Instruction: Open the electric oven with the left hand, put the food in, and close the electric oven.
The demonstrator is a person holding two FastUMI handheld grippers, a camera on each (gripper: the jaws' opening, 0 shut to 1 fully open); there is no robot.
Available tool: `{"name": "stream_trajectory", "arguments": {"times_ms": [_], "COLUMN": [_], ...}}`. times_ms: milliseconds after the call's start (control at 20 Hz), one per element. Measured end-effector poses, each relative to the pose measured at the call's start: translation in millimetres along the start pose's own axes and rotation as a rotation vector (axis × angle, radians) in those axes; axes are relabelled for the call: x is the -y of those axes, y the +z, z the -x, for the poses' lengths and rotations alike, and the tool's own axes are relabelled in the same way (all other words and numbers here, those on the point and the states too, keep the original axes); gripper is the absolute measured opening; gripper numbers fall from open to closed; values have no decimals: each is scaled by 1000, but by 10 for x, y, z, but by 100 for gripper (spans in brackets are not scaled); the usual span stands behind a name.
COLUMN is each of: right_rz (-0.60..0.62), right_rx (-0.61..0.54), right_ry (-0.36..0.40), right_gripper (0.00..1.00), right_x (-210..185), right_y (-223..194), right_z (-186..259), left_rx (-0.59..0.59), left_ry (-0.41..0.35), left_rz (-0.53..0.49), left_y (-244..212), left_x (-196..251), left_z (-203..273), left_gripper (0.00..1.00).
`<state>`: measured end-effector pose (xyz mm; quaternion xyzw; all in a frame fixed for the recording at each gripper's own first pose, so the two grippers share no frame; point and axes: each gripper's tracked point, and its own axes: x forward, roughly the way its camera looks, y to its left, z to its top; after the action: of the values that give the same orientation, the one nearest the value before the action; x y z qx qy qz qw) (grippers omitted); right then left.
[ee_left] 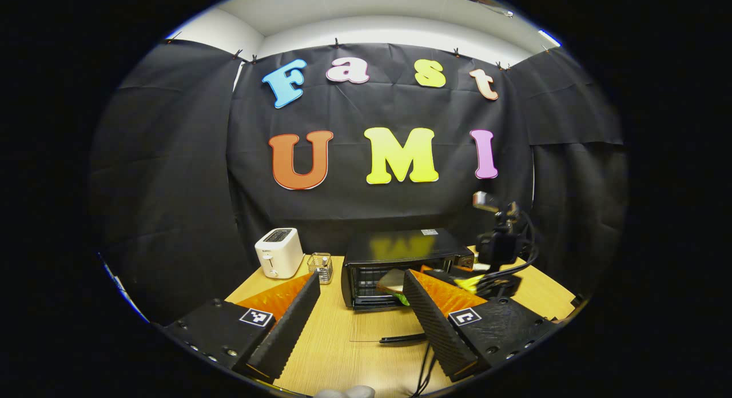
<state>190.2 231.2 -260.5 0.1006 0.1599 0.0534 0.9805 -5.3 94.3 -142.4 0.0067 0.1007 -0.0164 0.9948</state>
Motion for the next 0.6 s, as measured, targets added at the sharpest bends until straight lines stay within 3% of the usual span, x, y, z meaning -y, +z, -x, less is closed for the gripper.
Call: {"name": "stream_trajectory", "arguments": {"times_ms": [50, 150, 200, 250, 350, 400, 600], "right_rz": [46, 90, 95, 97, 109, 117, 156], "right_rx": [27, 69, 87, 106, 151, 172, 235], "right_ry": [-1, -9, -11, -19, -48, -68, -134], "right_gripper": [94, 94, 100, 94, 100, 94, 94], "right_x": [73, 272, 351, 470, 710, 848, 1320], "right_y": [161, 499, 656, 806, 1066, 1181, 1490], "right_z": [148, 440, 593, 719, 1016, 1157, 1712], "left_rx": [-3, -13, -21, -32, -56, -78, -165], "left_ry": [4, 2, -1, -5, -12, -16, -54], "left_rz": [-4, -14, -15, -17, -30, -36, -47], "left_y": [-36, -114, -184, -272, -479, -624, -1197], "left_x": [1, 4, 19, 55, 193, 244, 507], "left_z": [-14, -52, -75, -100, -193, -231, -330], "left_gripper": [95, 96, 96, 96, 96, 96, 96]}}
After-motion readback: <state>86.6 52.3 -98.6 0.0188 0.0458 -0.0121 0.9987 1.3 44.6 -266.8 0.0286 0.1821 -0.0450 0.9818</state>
